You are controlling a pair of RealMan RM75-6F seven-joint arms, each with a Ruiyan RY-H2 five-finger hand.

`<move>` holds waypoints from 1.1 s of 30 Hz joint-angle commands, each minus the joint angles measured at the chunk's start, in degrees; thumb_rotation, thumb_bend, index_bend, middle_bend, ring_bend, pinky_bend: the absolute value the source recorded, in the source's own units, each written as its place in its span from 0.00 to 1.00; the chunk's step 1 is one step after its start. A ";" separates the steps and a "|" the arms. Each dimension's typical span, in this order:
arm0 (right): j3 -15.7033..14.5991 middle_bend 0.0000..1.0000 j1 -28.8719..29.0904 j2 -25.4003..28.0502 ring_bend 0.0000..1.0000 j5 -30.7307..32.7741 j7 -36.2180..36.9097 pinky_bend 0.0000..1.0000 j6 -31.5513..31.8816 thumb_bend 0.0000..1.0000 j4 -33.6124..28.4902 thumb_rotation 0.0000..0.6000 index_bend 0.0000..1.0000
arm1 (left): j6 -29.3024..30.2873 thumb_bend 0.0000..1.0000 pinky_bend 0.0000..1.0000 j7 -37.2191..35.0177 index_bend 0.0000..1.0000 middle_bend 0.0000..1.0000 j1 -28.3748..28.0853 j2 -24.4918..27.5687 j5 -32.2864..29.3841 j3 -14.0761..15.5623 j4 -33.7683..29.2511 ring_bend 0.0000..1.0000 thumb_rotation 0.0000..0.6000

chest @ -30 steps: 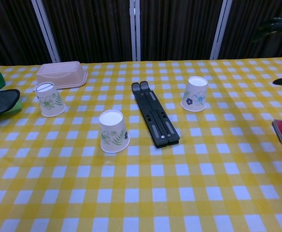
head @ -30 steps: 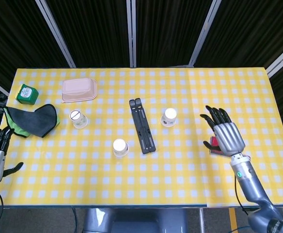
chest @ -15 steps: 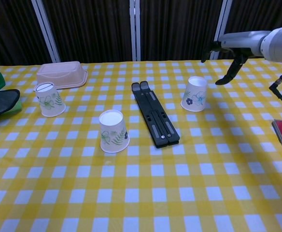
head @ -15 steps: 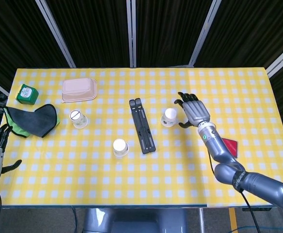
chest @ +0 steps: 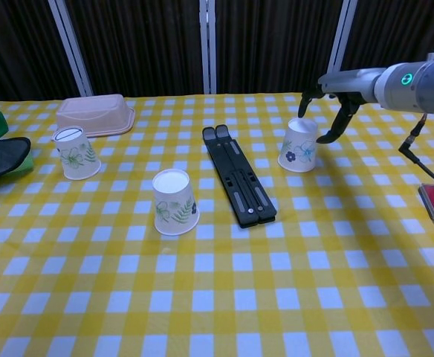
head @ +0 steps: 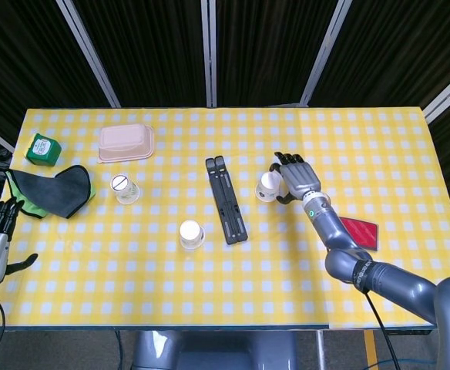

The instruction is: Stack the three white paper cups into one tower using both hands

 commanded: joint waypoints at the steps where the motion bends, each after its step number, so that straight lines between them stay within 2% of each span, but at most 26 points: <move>1: -0.29 0.03 0.37 -0.71 0.00 -0.68 0.70 0.00 0.54 0.22 0.92 1.00 0.29 | 0.10 0.00 0.00 -0.27 0.00 0.00 0.01 0.09 0.05 -0.01 -0.05 0.00 1.00; 14: -1.47 0.04 1.56 -3.25 0.00 -1.27 1.73 0.00 1.28 0.23 4.19 1.00 0.30 | -0.01 0.00 0.00 -1.04 0.00 0.00 0.02 0.42 -0.04 0.13 -0.11 0.00 1.00; 23: -1.35 0.11 1.67 -4.40 0.00 -3.40 2.93 0.00 3.43 0.35 4.60 1.00 0.43 | 0.06 0.00 0.00 -1.35 0.00 0.00 0.00 0.53 0.13 0.21 -0.28 0.00 1.00; 28: -0.51 0.11 1.16 -2.98 0.00 -6.48 4.06 0.00 6.49 0.35 1.44 1.00 0.44 | -0.17 0.00 0.00 -1.33 0.00 0.00 -0.07 0.52 -0.16 0.16 -0.12 0.00 1.00; 33: 0.78 0.11 0.36 0.91 0.00 -9.78 3.82 0.00 11.20 0.35 -7.16 1.00 0.44 | -0.34 0.00 0.00 -1.19 0.00 0.00 -0.16 0.36 -0.34 0.15 0.10 0.00 1.00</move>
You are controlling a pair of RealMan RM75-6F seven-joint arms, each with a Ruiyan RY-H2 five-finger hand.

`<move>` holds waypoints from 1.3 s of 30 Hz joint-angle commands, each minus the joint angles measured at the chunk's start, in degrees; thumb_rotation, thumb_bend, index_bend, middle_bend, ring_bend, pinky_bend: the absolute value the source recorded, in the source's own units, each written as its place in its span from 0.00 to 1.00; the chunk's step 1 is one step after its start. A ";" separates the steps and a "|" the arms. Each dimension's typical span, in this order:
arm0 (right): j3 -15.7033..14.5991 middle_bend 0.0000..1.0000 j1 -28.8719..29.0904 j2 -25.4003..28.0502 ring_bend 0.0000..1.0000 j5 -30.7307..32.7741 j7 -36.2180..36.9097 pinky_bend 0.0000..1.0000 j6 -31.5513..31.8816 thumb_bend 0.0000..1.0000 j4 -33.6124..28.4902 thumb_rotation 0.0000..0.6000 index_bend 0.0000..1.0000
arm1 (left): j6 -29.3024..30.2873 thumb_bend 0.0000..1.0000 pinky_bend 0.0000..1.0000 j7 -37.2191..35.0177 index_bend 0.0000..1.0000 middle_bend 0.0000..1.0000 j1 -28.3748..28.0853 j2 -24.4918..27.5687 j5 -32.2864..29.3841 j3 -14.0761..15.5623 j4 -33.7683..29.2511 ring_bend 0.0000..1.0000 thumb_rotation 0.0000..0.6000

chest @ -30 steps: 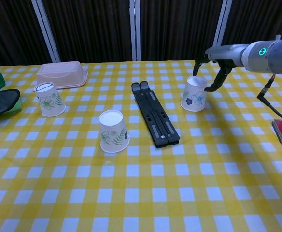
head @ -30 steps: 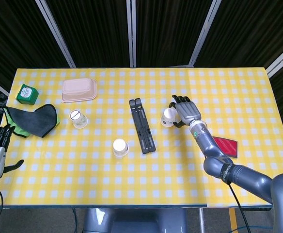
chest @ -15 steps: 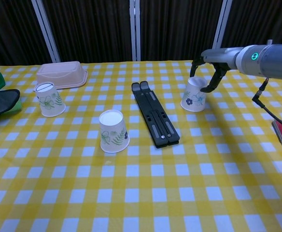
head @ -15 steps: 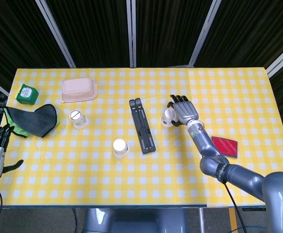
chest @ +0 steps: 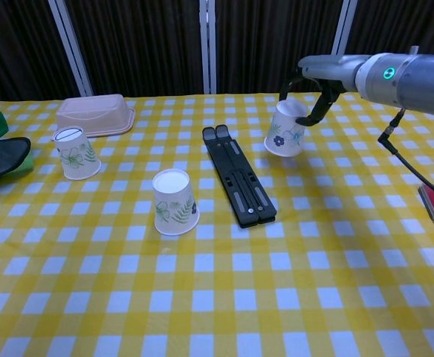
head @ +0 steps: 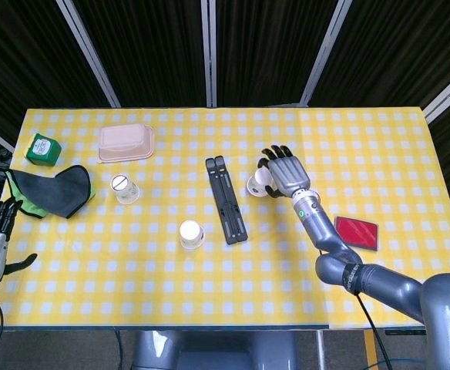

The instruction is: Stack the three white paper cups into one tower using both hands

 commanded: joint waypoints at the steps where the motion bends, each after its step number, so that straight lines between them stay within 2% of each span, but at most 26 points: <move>1: 1.13 0.11 -0.84 3.62 0.00 -3.08 -0.33 0.00 4.15 0.35 -7.62 1.00 0.44 | -0.20 0.00 0.00 0.04 0.00 0.00 -0.09 -0.04 -0.10 0.00 0.04 0.00 1.00; 10: 1.47 0.12 -2.07 9.00 0.00 -8.19 -4.17 0.00 10.94 0.35 -27.70 1.00 0.46 | -0.25 0.00 0.00 0.39 0.00 0.00 -0.10 0.03 0.25 0.37 -0.29 0.00 1.00; 17: 1.63 0.12 -0.66 7.64 0.00 -7.30 -8.39 0.00 13.21 0.35 -35.00 1.00 0.46 | -1.05 0.00 0.00 -0.30 0.00 0.00 -0.33 -0.20 -0.23 0.36 0.48 0.00 1.00; 24: 1.10 0.12 1.36 3.50 0.00 -5.79 -11.48 0.00 14.06 0.35 -36.53 1.00 0.46 | -1.98 0.00 0.00 -0.74 0.00 0.00 -0.55 -0.45 -0.92 0.34 1.26 0.00 1.00; 31: 0.25 0.12 3.19 -1.07 0.00 -4.17 -14.65 0.00 15.15 0.35 -34.58 1.00 0.46 | -2.10 0.00 0.00 -1.55 0.00 0.00 -0.37 -0.41 -1.43 0.27 1.78 0.00 1.00; 39: -0.21 0.12 3.99 -2.89 0.00 -2.66 -16.44 0.00 15.65 0.35 -32.11 1.00 0.47 | -1.89 0.00 0.00 -2.30 0.00 0.00 -0.27 -0.29 -1.12 0.36 1.81 0.00 1.00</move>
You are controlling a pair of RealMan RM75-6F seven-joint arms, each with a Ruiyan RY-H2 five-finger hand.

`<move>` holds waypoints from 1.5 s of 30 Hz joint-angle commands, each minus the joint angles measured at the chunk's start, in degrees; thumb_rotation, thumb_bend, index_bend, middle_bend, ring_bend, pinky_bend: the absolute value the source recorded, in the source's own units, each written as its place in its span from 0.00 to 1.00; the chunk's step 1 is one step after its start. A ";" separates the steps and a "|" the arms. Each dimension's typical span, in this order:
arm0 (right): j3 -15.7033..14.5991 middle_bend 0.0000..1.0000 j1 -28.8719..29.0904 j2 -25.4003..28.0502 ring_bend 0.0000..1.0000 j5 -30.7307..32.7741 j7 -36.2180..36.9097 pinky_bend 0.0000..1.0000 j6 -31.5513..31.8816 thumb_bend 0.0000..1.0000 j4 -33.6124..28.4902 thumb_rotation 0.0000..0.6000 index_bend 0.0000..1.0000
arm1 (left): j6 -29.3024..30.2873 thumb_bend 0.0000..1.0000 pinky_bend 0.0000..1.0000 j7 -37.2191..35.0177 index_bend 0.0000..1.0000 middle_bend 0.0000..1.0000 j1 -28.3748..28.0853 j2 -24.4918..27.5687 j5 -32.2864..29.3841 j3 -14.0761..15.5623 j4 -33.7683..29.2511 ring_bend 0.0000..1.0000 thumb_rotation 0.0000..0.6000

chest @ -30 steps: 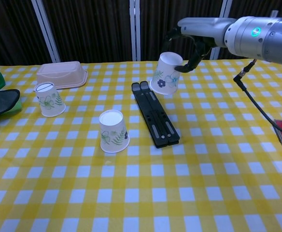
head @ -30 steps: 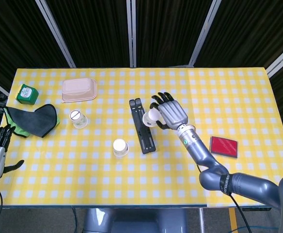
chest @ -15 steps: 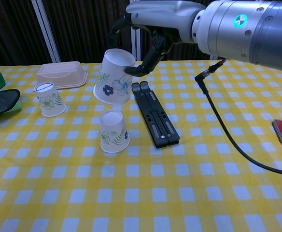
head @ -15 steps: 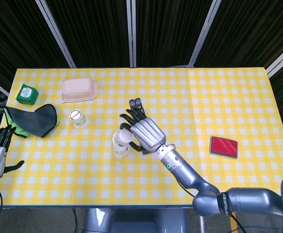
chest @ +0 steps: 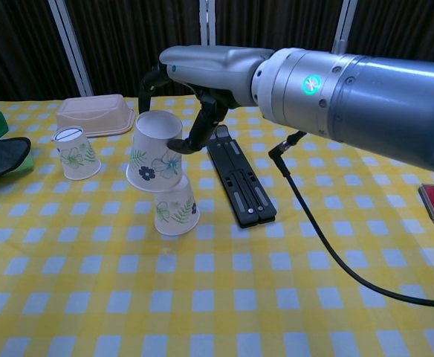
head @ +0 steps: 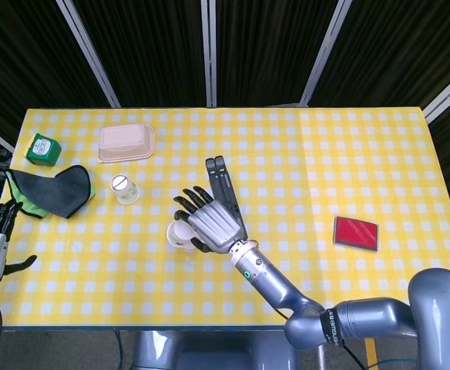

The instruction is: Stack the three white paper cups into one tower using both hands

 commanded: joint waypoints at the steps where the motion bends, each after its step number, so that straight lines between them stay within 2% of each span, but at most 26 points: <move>1: -0.10 0.12 0.16 -0.17 0.00 0.48 -0.51 0.00 0.29 0.35 0.38 1.00 0.47 | -0.10 0.00 0.00 -0.36 0.00 0.00 -0.03 0.25 -0.03 -0.06 0.09 0.00 1.00; 12: -0.93 0.12 0.24 0.51 0.00 1.72 -1.50 0.00 -0.11 0.35 0.25 1.00 0.49 | -0.50 0.00 0.00 -0.28 0.00 0.00 -0.28 0.28 0.22 0.11 -0.51 0.00 1.00; 27: -1.34 0.12 0.68 -1.42 0.00 2.32 -0.62 0.00 -1.11 0.35 3.93 1.00 0.49 | -0.11 0.00 0.00 -0.75 0.00 0.00 -0.22 0.59 0.73 0.22 -0.81 0.00 1.00; 29: -1.71 0.11 0.77 -1.72 0.00 2.20 -0.96 0.00 -1.20 0.34 4.42 1.00 0.47 | -0.16 0.00 0.00 -0.90 0.00 0.00 -0.21 0.66 0.63 0.20 -0.80 0.00 1.00; 36: -2.00 0.04 0.53 -2.91 0.00 2.40 -0.46 0.00 -1.09 0.27 6.11 1.00 0.31 | -0.50 0.00 0.00 -1.09 0.00 0.00 -0.28 0.73 0.45 0.23 -0.74 0.00 1.00; 40: -2.17 0.03 0.13 -2.85 0.00 1.80 -0.33 0.00 -0.51 0.21 6.08 1.00 0.26 | -0.54 0.00 0.00 -0.92 0.00 0.00 -0.31 0.66 0.37 0.22 -0.66 0.00 1.00; 45: -2.28 0.02 -1.28 -1.42 0.00 0.93 0.54 0.00 0.93 0.20 4.82 1.00 0.21 | -0.68 0.00 0.00 -0.68 0.00 0.00 -0.35 0.51 0.14 0.19 -0.47 0.00 1.00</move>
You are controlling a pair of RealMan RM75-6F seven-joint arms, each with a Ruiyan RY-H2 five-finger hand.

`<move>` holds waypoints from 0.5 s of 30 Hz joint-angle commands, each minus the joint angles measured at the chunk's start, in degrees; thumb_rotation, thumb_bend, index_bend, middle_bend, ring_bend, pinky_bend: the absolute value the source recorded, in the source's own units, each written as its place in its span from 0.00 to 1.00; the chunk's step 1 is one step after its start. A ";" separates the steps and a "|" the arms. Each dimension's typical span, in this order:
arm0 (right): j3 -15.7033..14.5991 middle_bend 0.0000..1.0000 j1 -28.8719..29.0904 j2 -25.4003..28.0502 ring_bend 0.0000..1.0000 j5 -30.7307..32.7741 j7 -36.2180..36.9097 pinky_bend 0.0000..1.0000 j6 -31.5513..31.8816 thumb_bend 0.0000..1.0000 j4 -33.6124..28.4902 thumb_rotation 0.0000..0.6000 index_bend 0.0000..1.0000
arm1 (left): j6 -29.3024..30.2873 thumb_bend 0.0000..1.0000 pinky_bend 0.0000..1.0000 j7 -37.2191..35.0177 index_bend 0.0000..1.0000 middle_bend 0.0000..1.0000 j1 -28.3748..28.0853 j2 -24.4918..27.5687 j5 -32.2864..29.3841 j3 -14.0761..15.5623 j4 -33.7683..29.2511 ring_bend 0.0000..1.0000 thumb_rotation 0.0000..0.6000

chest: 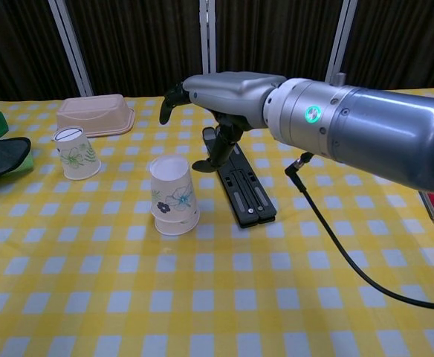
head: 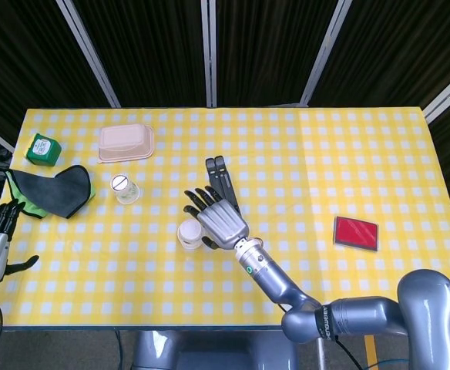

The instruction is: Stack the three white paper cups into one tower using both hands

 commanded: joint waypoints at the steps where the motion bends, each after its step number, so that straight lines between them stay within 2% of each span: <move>1: -0.39 0.01 -1.22 1.30 0.00 -1.11 0.66 0.00 1.19 0.20 -1.06 1.00 0.21 | -0.05 0.00 0.00 0.13 0.00 0.00 -0.01 -0.08 -0.09 -0.01 0.08 0.00 1.00; 7: -2.92 0.00 -6.06 5.86 0.00 -5.21 3.38 0.00 5.46 0.20 -3.82 1.00 0.19 | -0.39 0.00 0.00 0.95 0.00 0.00 -0.10 -0.45 -0.40 0.08 0.31 0.00 1.00; 11: -7.06 0.00 -12.10 10.62 0.00 -11.09 7.83 0.00 10.20 0.20 -4.77 1.00 0.18 | -0.60 0.00 0.00 1.88 0.00 0.00 -0.25 -0.87 -0.55 0.11 0.45 0.00 1.00; 15: -11.43 0.00 -18.77 13.81 0.00 -16.21 13.22 0.00 16.16 0.20 -2.15 1.00 0.15 | -1.03 0.00 0.00 2.55 0.00 0.00 -0.49 -1.23 -0.66 0.17 0.35 0.00 1.00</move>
